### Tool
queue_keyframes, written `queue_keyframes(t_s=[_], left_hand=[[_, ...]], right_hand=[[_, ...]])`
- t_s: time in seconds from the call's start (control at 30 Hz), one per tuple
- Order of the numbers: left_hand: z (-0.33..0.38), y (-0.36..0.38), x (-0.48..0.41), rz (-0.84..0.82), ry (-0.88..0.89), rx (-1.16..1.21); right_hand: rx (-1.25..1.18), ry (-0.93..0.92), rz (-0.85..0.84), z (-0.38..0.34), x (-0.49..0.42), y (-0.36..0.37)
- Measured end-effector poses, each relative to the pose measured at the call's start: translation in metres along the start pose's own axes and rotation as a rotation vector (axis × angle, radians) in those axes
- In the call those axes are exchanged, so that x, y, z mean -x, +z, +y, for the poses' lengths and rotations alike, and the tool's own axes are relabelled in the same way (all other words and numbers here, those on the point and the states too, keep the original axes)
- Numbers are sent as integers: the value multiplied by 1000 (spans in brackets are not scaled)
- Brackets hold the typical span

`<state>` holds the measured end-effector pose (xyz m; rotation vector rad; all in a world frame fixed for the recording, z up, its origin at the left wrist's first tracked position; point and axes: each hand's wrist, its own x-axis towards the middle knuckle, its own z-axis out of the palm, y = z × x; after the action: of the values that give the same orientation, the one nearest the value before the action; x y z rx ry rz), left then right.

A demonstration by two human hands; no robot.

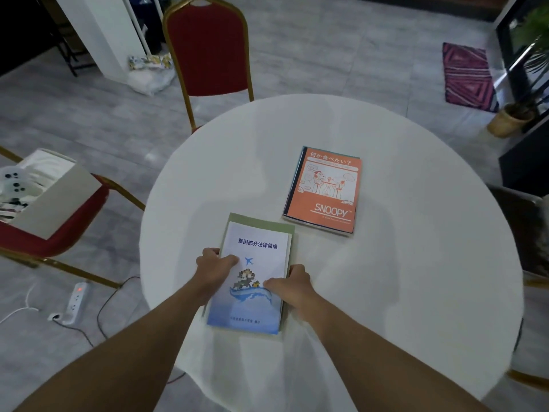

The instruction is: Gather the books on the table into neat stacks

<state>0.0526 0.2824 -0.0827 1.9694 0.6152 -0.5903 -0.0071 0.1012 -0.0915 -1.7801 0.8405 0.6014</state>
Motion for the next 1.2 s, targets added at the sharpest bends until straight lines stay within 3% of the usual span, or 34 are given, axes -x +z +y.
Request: queue_keyframes(t_s=[0.2,0.4,0.67,1.0,1.2], left_hand=[[21,-5,6,28,168,81],[76,16,4,30,292,17],[153,85,-38,-80,555,-233],[191,148,-93,-152,618,-366],[180,155,-112,-64,757,-501]], right_hand=[[-251,-66,-76,-12,2,-10],[-380,-248,58,-41,-8,-48],[-360,-283,334,-72,-49,-113],[-267,-229,488,-95,-111,-161],[19,-172,548,-87,-130,-160]])
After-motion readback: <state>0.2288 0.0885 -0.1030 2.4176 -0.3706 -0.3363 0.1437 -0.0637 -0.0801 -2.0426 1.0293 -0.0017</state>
